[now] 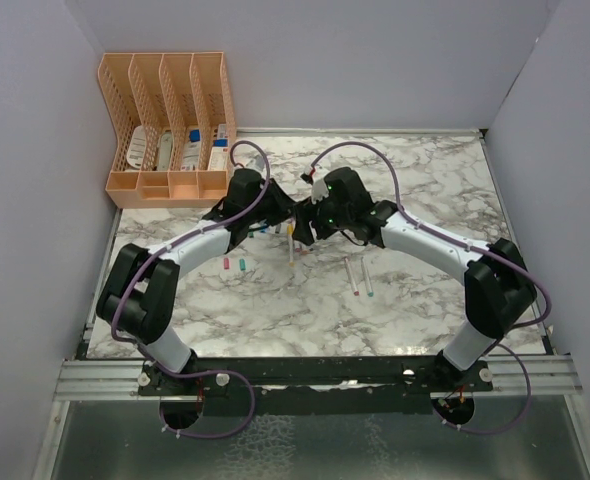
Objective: Open the pen caps
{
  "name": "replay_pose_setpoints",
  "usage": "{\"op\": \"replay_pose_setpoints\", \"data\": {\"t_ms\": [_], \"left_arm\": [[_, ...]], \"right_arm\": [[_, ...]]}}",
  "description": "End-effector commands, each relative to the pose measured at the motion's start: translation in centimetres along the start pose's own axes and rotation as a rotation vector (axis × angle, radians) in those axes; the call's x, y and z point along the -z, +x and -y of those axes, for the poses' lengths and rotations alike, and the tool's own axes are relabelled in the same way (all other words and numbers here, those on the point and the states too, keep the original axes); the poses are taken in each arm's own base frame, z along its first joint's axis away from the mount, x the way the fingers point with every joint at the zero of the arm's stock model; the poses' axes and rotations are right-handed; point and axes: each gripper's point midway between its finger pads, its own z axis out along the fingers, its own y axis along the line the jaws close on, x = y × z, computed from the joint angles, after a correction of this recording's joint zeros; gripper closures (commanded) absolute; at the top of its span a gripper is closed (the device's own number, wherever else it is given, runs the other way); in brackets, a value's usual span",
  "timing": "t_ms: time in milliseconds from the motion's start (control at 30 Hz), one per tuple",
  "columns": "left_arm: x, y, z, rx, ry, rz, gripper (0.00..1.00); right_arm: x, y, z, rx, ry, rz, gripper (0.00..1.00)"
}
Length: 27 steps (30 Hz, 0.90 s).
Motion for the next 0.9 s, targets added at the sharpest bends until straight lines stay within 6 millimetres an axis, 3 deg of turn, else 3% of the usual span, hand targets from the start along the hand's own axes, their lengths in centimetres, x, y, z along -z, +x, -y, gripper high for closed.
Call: {"op": "replay_pose_setpoints", "data": {"t_ms": [0,433,700,867], "left_arm": [[1.7,-0.2,3.4,-0.027,0.1,0.023,1.0],[2.2,1.4,3.9,-0.028,0.119,0.001,1.0],[1.9,1.7,3.7,-0.025,0.116,-0.002,1.0],[1.6,1.4,3.3,-0.022,0.098,0.014,1.0]], "right_arm": [[-1.0,-1.9,-1.2,-0.018,-0.053,0.047,0.37],[-1.8,-3.1,-1.7,-0.035,-0.077,0.073,0.64],[-1.8,-3.0,-1.8,-0.04,-0.087,0.07,0.98],[-1.4,-2.7,-1.8,-0.043,-0.084,0.07,0.99]]}}
